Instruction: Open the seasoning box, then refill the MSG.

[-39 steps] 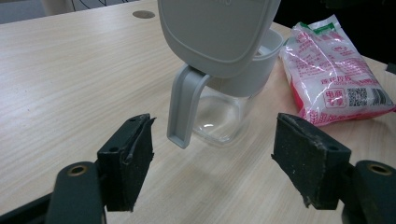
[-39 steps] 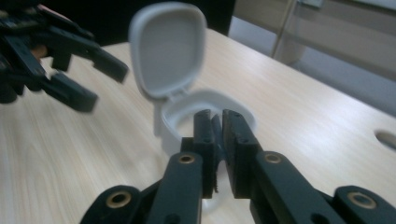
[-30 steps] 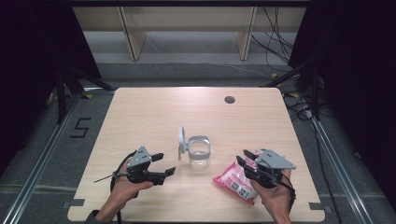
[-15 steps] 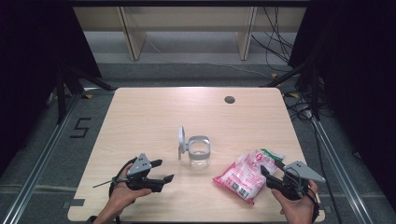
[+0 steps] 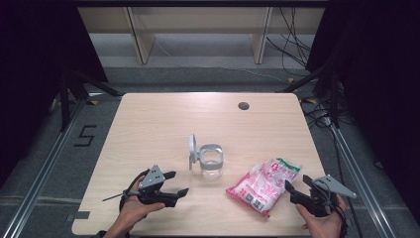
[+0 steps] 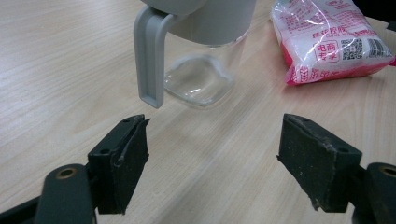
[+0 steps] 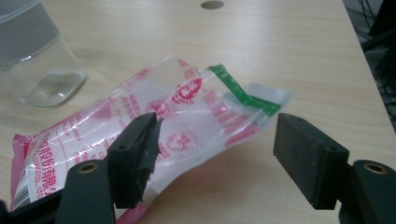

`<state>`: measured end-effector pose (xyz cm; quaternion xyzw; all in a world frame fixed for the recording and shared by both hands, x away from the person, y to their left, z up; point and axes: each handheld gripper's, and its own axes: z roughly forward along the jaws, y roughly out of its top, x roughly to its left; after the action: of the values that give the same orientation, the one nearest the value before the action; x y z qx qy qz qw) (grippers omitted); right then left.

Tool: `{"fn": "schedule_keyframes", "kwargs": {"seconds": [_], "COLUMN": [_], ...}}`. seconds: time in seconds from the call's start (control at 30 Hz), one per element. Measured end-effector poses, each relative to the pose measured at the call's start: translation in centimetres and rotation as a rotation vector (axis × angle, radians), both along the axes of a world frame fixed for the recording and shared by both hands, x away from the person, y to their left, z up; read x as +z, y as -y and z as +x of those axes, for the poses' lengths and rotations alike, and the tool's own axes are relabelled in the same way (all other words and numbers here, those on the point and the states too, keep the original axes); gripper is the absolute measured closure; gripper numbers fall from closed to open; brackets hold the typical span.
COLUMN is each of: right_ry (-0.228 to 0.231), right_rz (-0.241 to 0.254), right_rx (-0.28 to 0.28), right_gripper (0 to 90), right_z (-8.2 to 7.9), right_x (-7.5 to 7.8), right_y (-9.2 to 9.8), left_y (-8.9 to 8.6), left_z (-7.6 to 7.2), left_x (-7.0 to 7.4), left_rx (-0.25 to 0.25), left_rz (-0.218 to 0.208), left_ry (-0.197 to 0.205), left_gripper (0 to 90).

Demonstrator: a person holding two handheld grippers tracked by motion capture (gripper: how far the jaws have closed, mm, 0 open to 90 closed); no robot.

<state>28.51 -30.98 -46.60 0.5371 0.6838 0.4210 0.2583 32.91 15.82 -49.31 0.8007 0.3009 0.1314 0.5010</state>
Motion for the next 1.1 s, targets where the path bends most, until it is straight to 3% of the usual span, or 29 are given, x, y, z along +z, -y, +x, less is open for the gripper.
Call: {"fn": "schedule_keyframes", "kwargs": {"seconds": [0.03,0.07,0.1,0.17,0.2,0.23,0.27,0.3,0.33,0.37,0.4,0.43,0.47,0.53,0.6,0.67,0.7,0.73,0.77,0.8,0.83,0.9,0.93,0.97,1.03,1.07,1.1], "right_ry": [-0.037,-0.024,-0.071,-0.053,-0.042,-0.044,-0.071,-0.098,-0.073,-0.095,-0.069,-0.082,-0.063,-0.084,-0.080,-0.123,-0.099,-0.118,-0.083,-0.077,-0.102,-0.098,-0.118,-0.111,-0.117,-0.108,-0.116], "right_rz": [0.041,0.037,0.056,0.055,0.027,0.044,0.033,0.061,0.074,0.070,0.071,0.063,0.070,0.081,0.059,0.107,0.098,0.133,0.113,0.113,0.117,0.118,0.140,0.089,0.166,0.128,0.132], "right_rx": [-0.023,-0.007,-0.039,-0.025,-0.006,-0.003,-0.017,-0.037,-0.010,-0.037,-0.030,-0.006,-0.002,0.007,0.016,-0.005,0.015,-0.006,0.018,0.016,-0.020,0.032,0.005,0.025,0.009,0.022,0.028], "right_gripper": [29.8,28.6,27.9,27.5,26.6,24.6,23.9,23.8,22.8,22.0,21.1,20.6,20.7,21.2,21.2,21.3,21.2,21.2,21.2,21.2,21.5,22.2,22.2,22.1,22.1,22.1,22.2], "right_z": [-0.3,0.0,-0.2,0.1,0.3,0.3,0.3,0.2,0.4,0.3,0.6,0.7,0.9,0.9,1.0,1.0,1.3,1.2,1.6,1.7,1.7,1.9,2.0,2.1,2.1,2.4,2.5], "right_x": [0.0,-0.3,-0.3,-0.7,-0.9,-1.0,-1.0,-1.0,-1.2,-1.2,-1.5,-1.5,-1.7,-1.8,-1.8,-1.7,-1.9,-2.0,-2.2,-2.3,-2.2,-2.2,-2.2,-2.3,-2.5,-2.7,-2.8], "right_y": [-0.2,0.1,-0.1,-0.1,0.1,0.0,0.0,-0.1,0.0,-0.1,0.0,0.2,0.2,0.0,0.0,-0.4,-0.2,-0.4,-0.2,-0.2,-0.6,-0.3,-0.8,-0.5,-1.0,-0.7,-0.8], "left_y": [0.1,0.1,0.1,0.1,0.1,0.2,0.2,0.3,0.4,0.5,0.5,0.5,0.5,0.5,0.5,0.5,0.5,0.5,0.5,0.5,0.5,0.4,0.5,0.6,0.6,0.6,0.7], "left_z": [-0.1,-0.1,-0.1,-0.1,-0.1,-0.1,-0.1,-0.1,-0.2,-0.2,-0.2,-0.2,-0.2,-0.2,-0.1,-0.2,-0.3,-0.3,-0.3,-0.3,-0.3,-0.2,-0.3,-0.4,-0.4,-0.4,-0.5], "left_x": [0.0,0.0,0.1,0.0,0.0,0.0,0.0,0.0,0.0,0.0,0.0,0.0,0.0,0.0,0.0,-0.1,-0.1,-0.1,-0.1,-0.1,-0.1,0.0,-0.1,-0.2,-0.2,-0.2,-0.2], "left_rx": [0.014,0.013,0.014,0.013,0.009,0.002,-0.001,-0.006,-0.008,-0.008,-0.011,-0.013,-0.014,-0.010,-0.023,-0.007,-0.007,-0.011,-0.016,-0.013,-0.012,-0.026,-0.012,-0.007,-0.021,-0.020,-0.018], "left_rz": [0.005,0.005,0.003,0.003,0.000,0.001,0.002,0.008,0.006,-0.002,0.006,0.008,0.007,0.022,0.028,0.014,0.025,0.016,0.009,0.009,0.008,0.020,0.009,0.008,0.008,0.009,0.005], "left_ry": [-0.013,-0.013,-0.011,-0.012,-0.010,-0.017,-0.016,-0.017,-0.012,-0.013,-0.013,-0.011,-0.011,-0.004,0.009,-0.007,-0.006,-0.007,-0.012,-0.008,-0.009,0.007,-0.007,-0.008,0.008,0.000,-0.007], "left_gripper": [23.2,23.2,23.2,23.2,23.2,23.2,23.3,23.2,23.2,23.3,23.3,23.4,23.7,23.6,23.6,23.5,23.5,23.5,23.5,23.5,23.5,23.5,23.5,23.5,23.6,23.6,23.6]}}
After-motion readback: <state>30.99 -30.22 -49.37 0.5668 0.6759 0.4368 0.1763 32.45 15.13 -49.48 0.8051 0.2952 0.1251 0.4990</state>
